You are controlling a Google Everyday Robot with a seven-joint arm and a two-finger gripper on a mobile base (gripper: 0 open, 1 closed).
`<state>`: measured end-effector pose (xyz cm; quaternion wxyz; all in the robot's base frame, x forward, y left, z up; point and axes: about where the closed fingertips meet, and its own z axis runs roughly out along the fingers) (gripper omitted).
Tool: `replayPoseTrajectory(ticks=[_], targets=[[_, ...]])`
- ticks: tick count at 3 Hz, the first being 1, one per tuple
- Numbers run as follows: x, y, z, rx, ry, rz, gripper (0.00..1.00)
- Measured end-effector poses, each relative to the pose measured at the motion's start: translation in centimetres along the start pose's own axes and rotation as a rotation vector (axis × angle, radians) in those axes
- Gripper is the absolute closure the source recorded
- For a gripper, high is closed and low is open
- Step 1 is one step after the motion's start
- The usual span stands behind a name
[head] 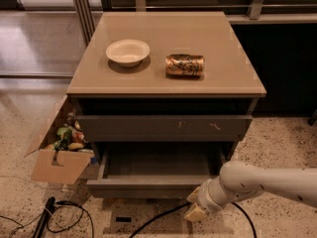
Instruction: Close middle drawer
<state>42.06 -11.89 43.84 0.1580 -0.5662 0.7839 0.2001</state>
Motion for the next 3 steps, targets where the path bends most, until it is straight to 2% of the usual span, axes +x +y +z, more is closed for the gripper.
replayPoseTrajectory(ticks=[2,3], targets=[[-0.1,0.4,0.1,-0.017,-0.009,0.0,0.01],[-1.6,-0.5,2.0,-0.063,-0.027,-0.028,0.0]])
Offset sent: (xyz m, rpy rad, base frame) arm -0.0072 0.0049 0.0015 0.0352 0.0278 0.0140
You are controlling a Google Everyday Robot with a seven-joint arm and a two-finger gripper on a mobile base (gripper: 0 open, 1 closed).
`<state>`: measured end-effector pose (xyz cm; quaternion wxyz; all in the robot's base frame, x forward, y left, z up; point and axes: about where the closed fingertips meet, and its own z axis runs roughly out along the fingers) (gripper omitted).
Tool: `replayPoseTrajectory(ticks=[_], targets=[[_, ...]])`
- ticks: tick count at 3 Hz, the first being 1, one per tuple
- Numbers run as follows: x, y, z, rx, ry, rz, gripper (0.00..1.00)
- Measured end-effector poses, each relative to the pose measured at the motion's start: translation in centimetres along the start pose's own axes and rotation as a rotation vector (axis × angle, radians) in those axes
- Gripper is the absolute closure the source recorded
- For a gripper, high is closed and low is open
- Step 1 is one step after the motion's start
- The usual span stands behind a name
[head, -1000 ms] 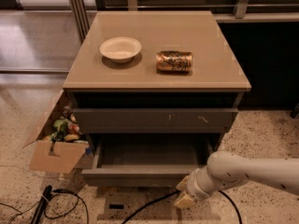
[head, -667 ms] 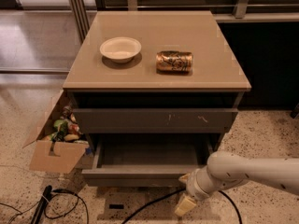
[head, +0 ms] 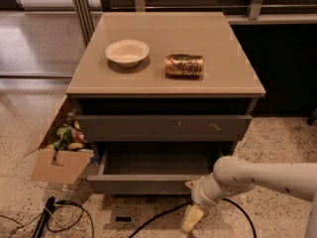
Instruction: Close middle drawer
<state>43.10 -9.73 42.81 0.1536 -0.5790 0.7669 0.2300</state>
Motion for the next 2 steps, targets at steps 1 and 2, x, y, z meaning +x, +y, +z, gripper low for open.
replayPoseTrajectory(ticks=[1,2], targets=[[-1.6,-2.5,1.4,0.0,-0.004,-0.015,0.0],[-2.9,-5.3,2.0,0.037,-0.004,-0.021,0.0]])
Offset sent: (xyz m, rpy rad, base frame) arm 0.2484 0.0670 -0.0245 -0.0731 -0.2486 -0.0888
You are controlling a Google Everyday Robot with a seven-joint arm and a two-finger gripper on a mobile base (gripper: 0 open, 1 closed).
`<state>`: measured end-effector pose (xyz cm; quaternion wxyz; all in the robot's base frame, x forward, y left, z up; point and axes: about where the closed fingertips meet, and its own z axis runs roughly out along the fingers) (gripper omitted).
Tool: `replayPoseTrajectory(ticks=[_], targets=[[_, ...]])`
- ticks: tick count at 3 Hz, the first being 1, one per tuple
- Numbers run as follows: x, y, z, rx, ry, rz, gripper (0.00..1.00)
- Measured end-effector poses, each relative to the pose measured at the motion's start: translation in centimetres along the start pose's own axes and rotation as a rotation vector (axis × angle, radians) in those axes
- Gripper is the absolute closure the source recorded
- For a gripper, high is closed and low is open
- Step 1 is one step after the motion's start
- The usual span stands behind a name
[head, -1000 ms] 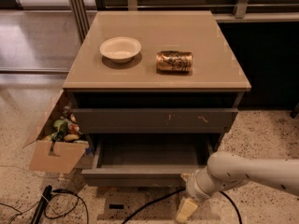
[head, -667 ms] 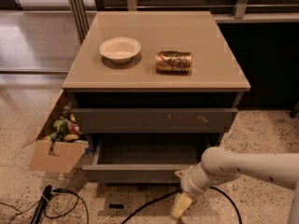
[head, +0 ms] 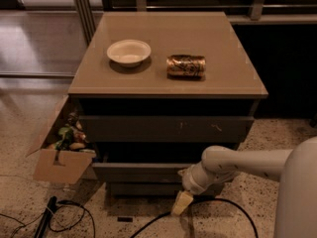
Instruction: Close middle drawer
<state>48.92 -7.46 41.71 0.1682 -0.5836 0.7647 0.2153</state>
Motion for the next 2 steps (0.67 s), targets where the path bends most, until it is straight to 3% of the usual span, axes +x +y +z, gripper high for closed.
replayPoseTrajectory(ticks=[1,2], targets=[[-1.39,-6.15,1.2,0.119,0.015,-0.008,0.0],[-1.39,-6.1,1.21,0.119,0.015,-0.008,0.0]])
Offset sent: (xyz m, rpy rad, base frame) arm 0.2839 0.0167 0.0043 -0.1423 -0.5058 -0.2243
